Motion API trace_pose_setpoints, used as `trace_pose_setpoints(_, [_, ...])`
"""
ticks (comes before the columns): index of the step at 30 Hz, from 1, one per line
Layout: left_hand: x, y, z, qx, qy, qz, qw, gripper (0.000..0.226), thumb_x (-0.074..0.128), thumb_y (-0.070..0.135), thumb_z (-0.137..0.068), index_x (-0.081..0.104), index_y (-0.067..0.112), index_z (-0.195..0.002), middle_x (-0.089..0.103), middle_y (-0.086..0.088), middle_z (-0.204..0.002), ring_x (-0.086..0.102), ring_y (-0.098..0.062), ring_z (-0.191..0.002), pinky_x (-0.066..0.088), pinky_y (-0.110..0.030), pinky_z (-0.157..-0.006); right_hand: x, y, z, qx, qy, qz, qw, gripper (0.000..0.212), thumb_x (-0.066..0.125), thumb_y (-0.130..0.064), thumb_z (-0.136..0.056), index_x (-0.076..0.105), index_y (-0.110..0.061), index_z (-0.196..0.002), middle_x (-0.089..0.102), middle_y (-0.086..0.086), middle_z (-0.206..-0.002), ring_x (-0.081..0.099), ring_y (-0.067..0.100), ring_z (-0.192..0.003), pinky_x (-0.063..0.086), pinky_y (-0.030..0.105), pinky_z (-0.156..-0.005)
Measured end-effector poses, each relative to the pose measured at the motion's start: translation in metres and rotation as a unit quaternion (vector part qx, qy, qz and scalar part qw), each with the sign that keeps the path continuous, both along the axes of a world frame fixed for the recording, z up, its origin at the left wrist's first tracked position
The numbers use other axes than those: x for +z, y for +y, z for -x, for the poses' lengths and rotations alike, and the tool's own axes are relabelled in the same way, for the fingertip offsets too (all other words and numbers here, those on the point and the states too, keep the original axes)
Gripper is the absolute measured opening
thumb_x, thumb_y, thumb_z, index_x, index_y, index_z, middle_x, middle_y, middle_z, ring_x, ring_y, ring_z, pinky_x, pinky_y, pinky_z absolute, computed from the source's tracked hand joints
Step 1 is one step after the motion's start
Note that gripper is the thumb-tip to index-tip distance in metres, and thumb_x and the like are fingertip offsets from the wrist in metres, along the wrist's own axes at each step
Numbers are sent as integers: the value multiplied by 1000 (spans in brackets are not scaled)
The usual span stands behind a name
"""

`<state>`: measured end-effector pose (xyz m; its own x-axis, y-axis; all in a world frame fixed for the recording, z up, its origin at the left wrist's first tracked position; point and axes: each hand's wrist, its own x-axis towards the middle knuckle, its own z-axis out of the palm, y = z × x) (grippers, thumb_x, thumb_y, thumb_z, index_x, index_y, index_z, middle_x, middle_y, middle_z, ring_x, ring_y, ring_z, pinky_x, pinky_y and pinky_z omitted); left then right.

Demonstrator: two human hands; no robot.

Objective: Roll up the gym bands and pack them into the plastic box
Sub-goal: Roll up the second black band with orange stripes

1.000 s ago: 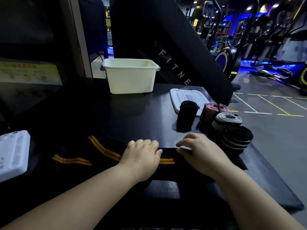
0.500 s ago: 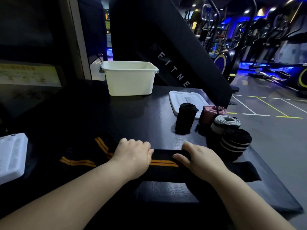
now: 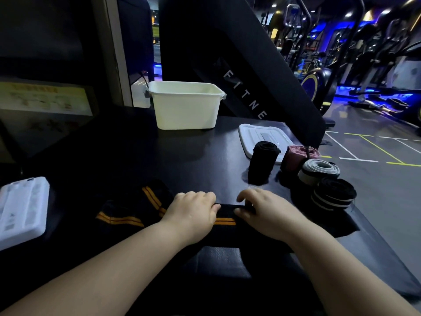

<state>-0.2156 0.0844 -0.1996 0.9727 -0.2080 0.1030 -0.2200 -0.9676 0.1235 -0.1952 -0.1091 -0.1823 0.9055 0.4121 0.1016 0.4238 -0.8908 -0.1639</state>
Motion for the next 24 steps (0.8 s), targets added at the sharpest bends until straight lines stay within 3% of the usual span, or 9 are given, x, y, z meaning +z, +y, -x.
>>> trace_pose_setpoints(5, [1,1,1,-2,-1,9,1000,22,28,41,-103,38,25,-92,60,2,-103,55,-24,-100,40,-39,-91,-13,17,-1,-14,-14,32,999,42,38,-59,-95,55,-21,-103,57,1,-106,55,24,-104,41,35,-83])
trace_pose_setpoints(10, [3,4,-3,-14,-17,-41,999,25,25,41,-104,42,25,-98,59,2,-107,55,-24,-102,36,-37,-87,-14,14,-1,-13,-22,-7,1000,41,40,-60,-94,48,-21,-93,58,-2,-98,57,22,-95,38,35,-73])
trace_pose_setpoints(19, [12,8,-9,-19,-19,-127,992,33,24,44,-104,48,22,-106,62,1,-111,58,-26,-105,33,-37,-81,-15,11,-3,-37,-45,-17,998,42,40,-61,-94,48,-20,-97,62,-2,-96,59,23,-92,38,35,-69])
trace_pose_setpoints(24, [14,9,-5,-12,-2,-110,994,25,25,43,-104,40,25,-95,61,2,-108,57,-25,-103,32,-36,-78,-20,7,-5,-3,-53,-25,998,32,41,-58,-94,47,-28,-100,61,-5,-94,58,20,-91,41,35,-70])
